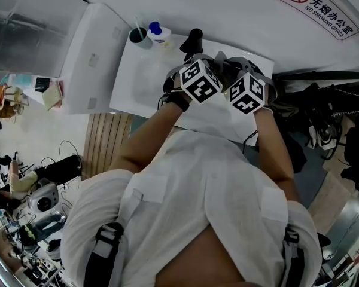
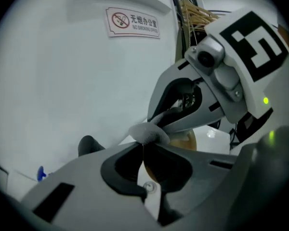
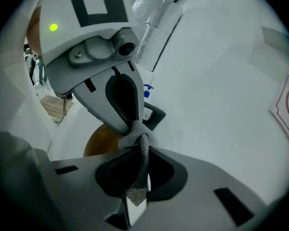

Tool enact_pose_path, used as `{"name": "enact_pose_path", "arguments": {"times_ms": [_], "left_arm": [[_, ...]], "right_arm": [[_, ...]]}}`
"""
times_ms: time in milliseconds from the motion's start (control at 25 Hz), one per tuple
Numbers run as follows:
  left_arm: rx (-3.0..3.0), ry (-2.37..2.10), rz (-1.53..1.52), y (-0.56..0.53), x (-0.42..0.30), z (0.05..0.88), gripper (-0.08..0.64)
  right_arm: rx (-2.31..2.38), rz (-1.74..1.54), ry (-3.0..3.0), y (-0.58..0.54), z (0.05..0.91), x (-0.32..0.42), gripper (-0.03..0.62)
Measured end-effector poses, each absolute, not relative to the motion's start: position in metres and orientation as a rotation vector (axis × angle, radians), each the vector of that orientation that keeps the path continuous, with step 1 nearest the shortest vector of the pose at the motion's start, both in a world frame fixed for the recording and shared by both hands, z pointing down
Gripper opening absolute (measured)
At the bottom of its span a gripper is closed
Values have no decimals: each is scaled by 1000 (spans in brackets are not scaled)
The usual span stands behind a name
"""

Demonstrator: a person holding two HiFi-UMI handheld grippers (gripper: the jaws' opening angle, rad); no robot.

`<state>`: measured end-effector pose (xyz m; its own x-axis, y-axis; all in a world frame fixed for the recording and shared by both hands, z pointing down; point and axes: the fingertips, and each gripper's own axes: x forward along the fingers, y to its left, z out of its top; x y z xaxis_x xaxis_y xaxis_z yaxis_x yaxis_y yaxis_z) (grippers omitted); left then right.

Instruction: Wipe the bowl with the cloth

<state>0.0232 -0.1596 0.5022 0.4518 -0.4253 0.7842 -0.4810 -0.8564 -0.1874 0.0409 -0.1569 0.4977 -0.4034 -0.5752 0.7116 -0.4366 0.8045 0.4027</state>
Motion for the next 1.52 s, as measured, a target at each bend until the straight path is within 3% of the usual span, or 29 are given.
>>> {"name": "enact_pose_path", "arguments": {"times_ms": [120,680,880,1320,1520], "left_arm": [[2624,-843,1386,-166,22,495,21],[2349,-1267,540,-179,-5,473,28],[2389,-1177,675,-166,0,491,29],[2589,-837,1307,-152,22,501,32],[2525,-928,1162,-159,17,495,23]], "right_arm": [[790,-156,-2091,-162,491,40,46],[1332,423,-2347,-173,476,66,48],[1192,311,-2262,-164,494,66,48],[678,-138,-2115,-149,497,40,46],[768,-55,-2188,-156,488,38,46]]}}
